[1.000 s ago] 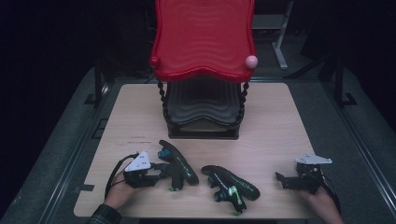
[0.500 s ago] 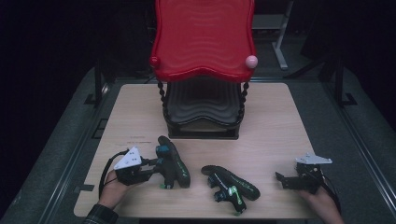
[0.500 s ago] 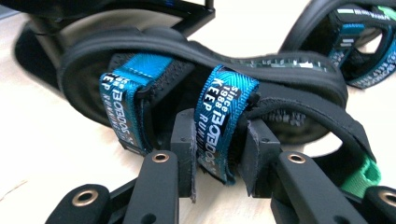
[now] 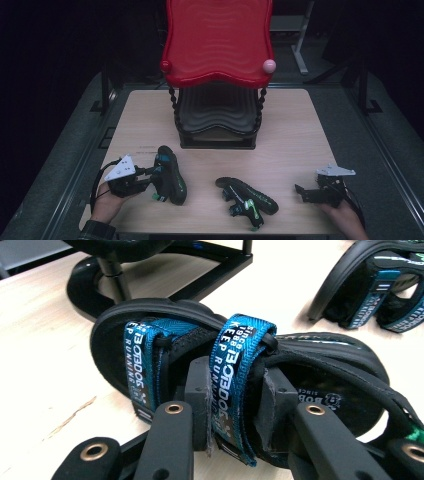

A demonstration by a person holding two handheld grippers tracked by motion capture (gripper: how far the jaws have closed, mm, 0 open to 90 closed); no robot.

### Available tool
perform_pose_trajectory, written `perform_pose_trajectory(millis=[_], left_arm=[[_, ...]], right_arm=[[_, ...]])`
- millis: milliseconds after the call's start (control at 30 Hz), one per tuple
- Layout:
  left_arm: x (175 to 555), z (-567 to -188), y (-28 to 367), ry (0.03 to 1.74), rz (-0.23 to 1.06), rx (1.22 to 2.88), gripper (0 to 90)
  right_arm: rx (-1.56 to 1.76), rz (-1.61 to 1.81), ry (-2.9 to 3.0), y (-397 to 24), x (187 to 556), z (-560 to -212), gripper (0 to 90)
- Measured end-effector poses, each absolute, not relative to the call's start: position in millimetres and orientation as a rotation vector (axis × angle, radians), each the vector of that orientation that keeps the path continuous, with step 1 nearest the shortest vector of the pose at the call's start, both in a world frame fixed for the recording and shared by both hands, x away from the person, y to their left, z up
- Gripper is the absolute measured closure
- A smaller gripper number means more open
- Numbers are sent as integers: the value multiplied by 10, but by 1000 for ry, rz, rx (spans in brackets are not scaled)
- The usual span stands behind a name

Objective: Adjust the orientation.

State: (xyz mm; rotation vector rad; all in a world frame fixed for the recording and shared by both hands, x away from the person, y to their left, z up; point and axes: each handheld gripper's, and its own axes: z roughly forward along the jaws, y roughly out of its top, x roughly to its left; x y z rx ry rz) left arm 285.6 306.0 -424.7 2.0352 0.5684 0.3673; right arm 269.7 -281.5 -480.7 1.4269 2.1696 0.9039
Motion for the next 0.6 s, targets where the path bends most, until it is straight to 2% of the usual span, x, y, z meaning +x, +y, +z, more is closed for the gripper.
perform_pose_trajectory(millis=[433, 600], left_arm=[[3055, -4270, 2797, 542, 317, 2019, 703], [3228, -4314, 2551, 523, 273, 2065, 701]], right_arm=[[1425, 905, 2171, -2814, 2698, -4808, 15], [1424, 905, 2172, -2814, 2698, -4808, 15]])
